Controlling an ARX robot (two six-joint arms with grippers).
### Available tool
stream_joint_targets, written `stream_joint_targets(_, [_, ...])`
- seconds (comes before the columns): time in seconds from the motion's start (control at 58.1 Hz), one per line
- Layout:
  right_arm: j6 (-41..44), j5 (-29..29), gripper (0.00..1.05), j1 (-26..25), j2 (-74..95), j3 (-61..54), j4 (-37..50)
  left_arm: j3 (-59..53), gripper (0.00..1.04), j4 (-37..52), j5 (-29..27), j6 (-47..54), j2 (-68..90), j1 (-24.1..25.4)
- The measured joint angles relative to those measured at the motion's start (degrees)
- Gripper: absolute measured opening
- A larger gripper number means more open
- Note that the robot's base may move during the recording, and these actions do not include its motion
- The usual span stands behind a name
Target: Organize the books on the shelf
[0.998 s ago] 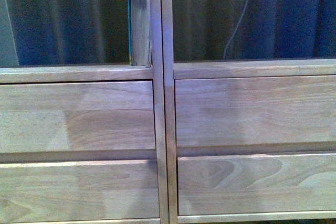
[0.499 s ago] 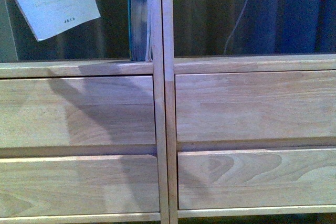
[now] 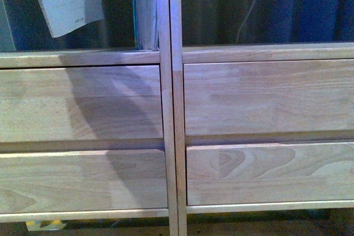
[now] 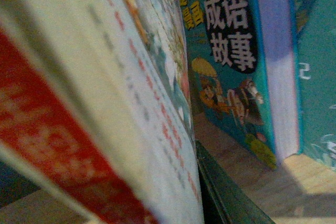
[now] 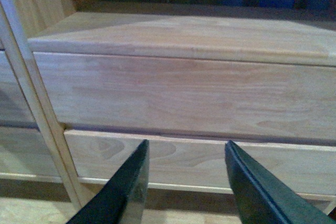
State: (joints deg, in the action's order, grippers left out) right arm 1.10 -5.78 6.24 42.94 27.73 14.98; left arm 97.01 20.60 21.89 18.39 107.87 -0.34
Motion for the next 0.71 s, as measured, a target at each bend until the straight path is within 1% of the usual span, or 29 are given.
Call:
stream_joint_targets(0.155, [-0.33, 1.42, 0.15, -1.44, -3.85, -6.19, 2.4, 8.59, 0.08, -5.77, -4.44, 3.69, 5.66, -1.51])
stream_joint_targets(0.172, [-0.35, 2.95, 0.11, -2.29, -4.42, -7.02, 2.6, 9.46, 0.08, -6.38, -4.92, 4.24, 6.27, -1.68])
stream_joint_targets(0.224, [-0.33, 5.25, 0.03, -4.5, -5.68, -9.07, 3.15, 12.57, 0.08, -8.13, -6.54, 6.38, 8.41, -2.58])
stream_joint_targets(0.292, [-0.48, 5.38, 0.03, -5.75, -7.1, -11.17, 3.69, 15.06, 0.08, -9.14, -8.02, 8.48, 10.6, -3.58])
stream_joint_targets(0.396, [-0.48, 5.66, 0.03, -5.99, -9.09, -13.79, 4.26, 17.46, 0.07, -9.92, -9.99, 11.8, 12.92, -5.35])
stream_joint_targets(0.533, [-0.48, 5.79, 0.03, -6.08, -11.72, -16.68, 4.48, 18.75, 0.07, -11.08, -12.96, 15.91, 14.4, -7.98])
stream_joint_targets(0.705, [-0.48, 5.79, 0.03, -6.12, -14.84, -19.43, 4.44, 19.65, 0.07, -12.0, -16.59, 18.25, 15.04, -9.7])
